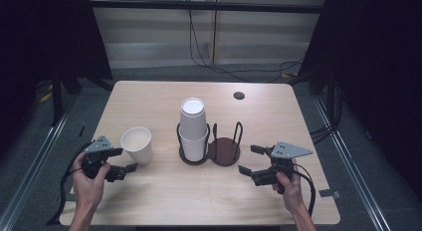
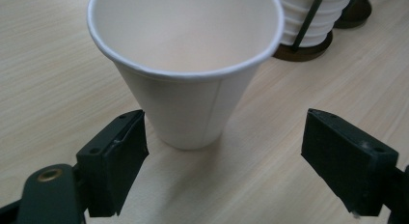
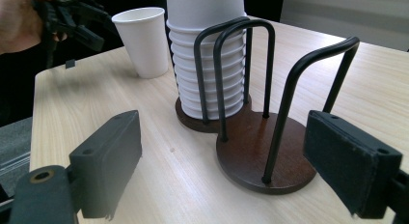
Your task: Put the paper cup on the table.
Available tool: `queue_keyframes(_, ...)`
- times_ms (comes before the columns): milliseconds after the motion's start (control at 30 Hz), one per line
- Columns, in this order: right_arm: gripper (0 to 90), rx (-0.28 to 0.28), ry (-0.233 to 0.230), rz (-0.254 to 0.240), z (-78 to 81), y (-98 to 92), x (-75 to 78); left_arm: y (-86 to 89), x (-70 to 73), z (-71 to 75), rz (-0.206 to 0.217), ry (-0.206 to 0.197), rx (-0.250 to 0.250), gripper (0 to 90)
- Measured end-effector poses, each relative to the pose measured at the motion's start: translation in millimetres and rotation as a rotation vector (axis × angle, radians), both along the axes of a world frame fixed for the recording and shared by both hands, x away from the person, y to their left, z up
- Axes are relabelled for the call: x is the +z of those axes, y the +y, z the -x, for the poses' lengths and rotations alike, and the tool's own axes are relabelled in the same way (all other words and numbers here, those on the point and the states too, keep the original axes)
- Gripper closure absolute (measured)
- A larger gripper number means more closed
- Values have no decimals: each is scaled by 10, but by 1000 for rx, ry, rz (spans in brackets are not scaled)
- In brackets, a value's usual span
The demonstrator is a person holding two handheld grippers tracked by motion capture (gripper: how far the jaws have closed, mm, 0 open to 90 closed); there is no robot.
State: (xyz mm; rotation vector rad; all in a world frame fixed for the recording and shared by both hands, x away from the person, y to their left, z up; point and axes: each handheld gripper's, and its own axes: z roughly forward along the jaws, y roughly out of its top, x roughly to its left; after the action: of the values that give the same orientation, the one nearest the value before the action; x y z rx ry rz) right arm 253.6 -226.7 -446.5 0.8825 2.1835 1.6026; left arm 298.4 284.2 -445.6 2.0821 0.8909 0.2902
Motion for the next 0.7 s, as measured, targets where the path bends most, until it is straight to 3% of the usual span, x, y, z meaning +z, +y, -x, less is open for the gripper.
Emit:
queue_keyframes(100,133,-9,-10,-8,15,-20,-7,-14,-18,126,0,-13,27,161)
queue_keyframes(300,133,-60,0,4,60,-83,-71,-85,-85,396,77,-32,71,159)
queue_keyframes(367,134,-71,-3,4,74,-92,-71,-122,-113,467,85,-55,66,159)
queue_keyframes(400,134,-74,-10,4,84,-90,-69,-151,-143,510,108,-53,70,158)
queue_keyframes(600,133,-84,-14,3,142,-67,-95,-319,-246,645,124,-58,37,160)
queue_keyframes(633,133,-90,-4,15,176,-47,-150,-399,-290,682,153,-67,47,159)
queue_keyframes(700,134,-101,7,31,205,-30,-194,-482,-333,713,165,-62,47,160)
